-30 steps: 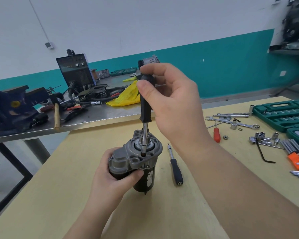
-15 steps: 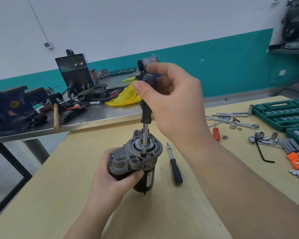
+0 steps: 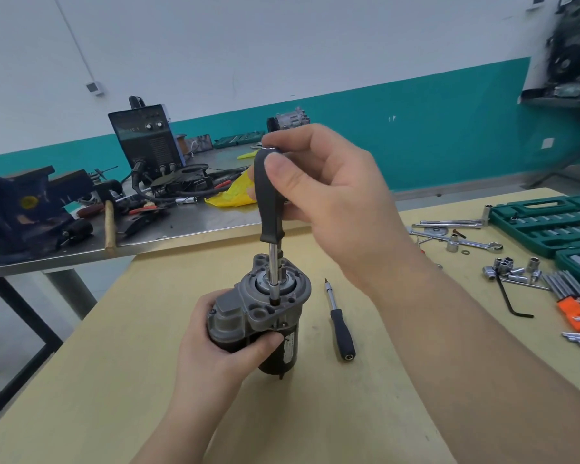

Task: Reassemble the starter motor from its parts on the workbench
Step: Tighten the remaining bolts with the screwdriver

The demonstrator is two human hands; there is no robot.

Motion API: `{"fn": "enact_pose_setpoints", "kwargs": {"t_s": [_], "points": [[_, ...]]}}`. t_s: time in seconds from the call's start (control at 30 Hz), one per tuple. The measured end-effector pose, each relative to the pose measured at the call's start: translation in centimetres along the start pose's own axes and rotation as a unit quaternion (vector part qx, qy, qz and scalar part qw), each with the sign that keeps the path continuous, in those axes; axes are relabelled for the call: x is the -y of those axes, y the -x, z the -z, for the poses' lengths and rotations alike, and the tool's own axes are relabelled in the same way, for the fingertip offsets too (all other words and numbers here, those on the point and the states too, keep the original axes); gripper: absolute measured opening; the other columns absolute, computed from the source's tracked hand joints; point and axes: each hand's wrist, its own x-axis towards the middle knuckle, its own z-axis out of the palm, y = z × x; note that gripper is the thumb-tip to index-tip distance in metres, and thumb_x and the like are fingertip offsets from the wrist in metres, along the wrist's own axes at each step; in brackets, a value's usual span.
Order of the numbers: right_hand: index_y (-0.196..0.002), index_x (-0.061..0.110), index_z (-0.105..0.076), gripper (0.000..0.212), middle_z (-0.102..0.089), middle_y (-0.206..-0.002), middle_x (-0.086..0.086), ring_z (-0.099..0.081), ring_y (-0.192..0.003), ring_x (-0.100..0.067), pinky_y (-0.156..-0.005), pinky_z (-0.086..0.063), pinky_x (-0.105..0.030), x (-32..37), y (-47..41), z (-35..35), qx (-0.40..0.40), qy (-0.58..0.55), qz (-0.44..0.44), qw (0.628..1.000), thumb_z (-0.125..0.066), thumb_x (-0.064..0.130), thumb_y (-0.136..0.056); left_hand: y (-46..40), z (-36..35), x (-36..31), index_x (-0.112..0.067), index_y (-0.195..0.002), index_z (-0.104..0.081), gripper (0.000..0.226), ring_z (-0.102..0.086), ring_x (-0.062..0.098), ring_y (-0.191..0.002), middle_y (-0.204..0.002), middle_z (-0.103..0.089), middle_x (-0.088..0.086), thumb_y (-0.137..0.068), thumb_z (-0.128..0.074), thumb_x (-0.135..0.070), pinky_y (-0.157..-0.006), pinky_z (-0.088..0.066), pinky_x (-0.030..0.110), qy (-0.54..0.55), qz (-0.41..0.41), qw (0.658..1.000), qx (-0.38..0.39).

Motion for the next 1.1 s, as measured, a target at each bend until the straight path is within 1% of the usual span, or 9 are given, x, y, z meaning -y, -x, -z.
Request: {"fn": "enact_pose_setpoints", "kwargs": {"t_s": [0.07, 0.13, 0.23, 0.43, 0.6, 0.73, 0.87, 1.0, 1.1], "points": [[-0.116, 0.029, -0.070, 0.026, -0.080, -0.105, 0.003, -0.078, -0.101, -0.023, -0.089, -0.065, -0.049, -0.1, -0.2, 0.8, 0.039, -0.014, -0.009, 0.999, -0.074, 0.022, -0.091, -0.2, 0.2, 0.1, -0.046, -0.112, -0.068, 0.070, -0.078, 0.009, -0.097, -0.111, -0.081, -0.008, -0.049, -0.097, -0.040, -0.078, -0.058, 0.013, 0.006, 0.004, 1.000, 0.008], [-0.122, 0.031, -0.071, 0.036, -0.078, -0.104, 0.008, -0.076, -0.101, -0.021, -0.093, -0.064, -0.048, 0.0, -0.3, 1.4, 0.070, 0.003, -0.011, 0.997, -0.076, 0.020, -0.088, -0.2, 0.4, 0.2, -0.046, -0.113, -0.068, 0.071, -0.078, 0.010, -0.099, -0.113, -0.081, -0.007, -0.049, -0.098, -0.041, -0.074, -0.062, 0.024, 0.008, 0.007, 1.000, 0.014], [-0.120, 0.030, -0.074, 0.037, -0.077, -0.099, 0.012, -0.075, -0.100, -0.025, -0.095, -0.063, -0.049, 0.0, -0.4, 1.6, 0.068, 0.020, -0.026, 0.997, -0.078, 0.024, -0.084, -0.3, 0.5, 0.3, -0.045, -0.115, -0.068, 0.072, -0.078, 0.010, -0.101, -0.114, -0.081, -0.008, -0.049, -0.098, -0.043, -0.081, -0.058, 0.031, 0.010, 0.009, 1.000, 0.019], [-0.101, 0.027, -0.073, 0.029, -0.075, -0.086, 0.010, -0.072, -0.089, -0.020, -0.089, -0.065, -0.050, 0.3, -0.3, 1.2, 0.020, 0.056, -0.038, 0.997, -0.083, 0.033, -0.074, -0.5, 0.4, 0.5, -0.045, -0.113, -0.068, 0.071, -0.078, 0.009, -0.099, -0.112, -0.081, -0.008, -0.048, -0.099, -0.043, -0.072, -0.062, 0.023, 0.001, 0.006, 1.000, 0.025], [-0.098, 0.029, -0.070, 0.030, -0.076, -0.089, 0.010, -0.074, -0.086, -0.014, -0.081, -0.064, -0.035, 0.2, -0.1, 0.4, -0.038, 0.116, -0.027, 0.992, -0.082, 0.043, -0.074, -0.6, 0.3, 0.5, -0.046, -0.112, -0.068, 0.070, -0.078, 0.009, -0.099, -0.111, -0.081, -0.009, -0.048, -0.098, -0.043, -0.072, -0.061, 0.024, 0.003, 0.010, 1.000, 0.026], [-0.108, 0.030, -0.072, 0.021, -0.075, -0.093, 0.014, -0.073, -0.088, -0.006, -0.081, -0.064, -0.027, 0.2, 0.0, 0.2, -0.055, 0.148, -0.014, 0.987, -0.082, 0.033, -0.090, -0.2, 0.1, 0.4, -0.048, -0.110, -0.068, 0.067, -0.078, 0.006, -0.098, -0.111, -0.081, -0.011, -0.051, -0.097, -0.047, -0.073, -0.060, 0.016, 0.003, 0.001, 1.000, 0.009], [-0.139, 0.021, -0.068, 0.042, -0.077, -0.115, 0.005, -0.076, -0.103, -0.015, -0.094, -0.063, -0.039, 0.3, 0.1, 0.0, -0.071, 0.129, -0.010, 0.989, -0.076, 0.020, -0.097, -0.2, 0.1, 0.1, -0.050, -0.107, -0.068, 0.064, -0.078, 0.005, -0.096, -0.110, -0.081, -0.011, -0.050, -0.097, -0.044, -0.077, -0.057, 0.010, 0.007, 0.000, 1.000, 0.012], [-0.141, 0.018, -0.067, 0.045, -0.077, -0.116, 0.004, -0.076, -0.102, -0.013, -0.095, -0.064, -0.037, 0.6, 0.5, -0.4, -0.094, 0.109, 0.000, 0.990, -0.076, 0.015, -0.097, -0.3, 0.1, 0.2, -0.048, -0.107, -0.068, 0.066, -0.078, 0.007, -0.096, -0.109, -0.081, -0.010, -0.048, -0.097, -0.042, -0.078, -0.056, 0.010, 0.006, -0.003, 1.000, 0.015], [-0.137, 0.015, -0.068, 0.045, -0.078, -0.111, 0.004, -0.077, -0.098, -0.012, -0.089, -0.065, -0.034, 1.5, 0.8, -0.5, -0.147, 0.091, 0.039, 0.984, -0.081, 0.018, -0.094, -0.3, 0.0, 0.3, -0.049, -0.107, -0.067, 0.068, -0.078, 0.005, -0.096, -0.109, -0.081, -0.012, -0.047, -0.097, -0.043, -0.078, -0.056, 0.009, 0.006, -0.007, 1.000, 0.015]]}}
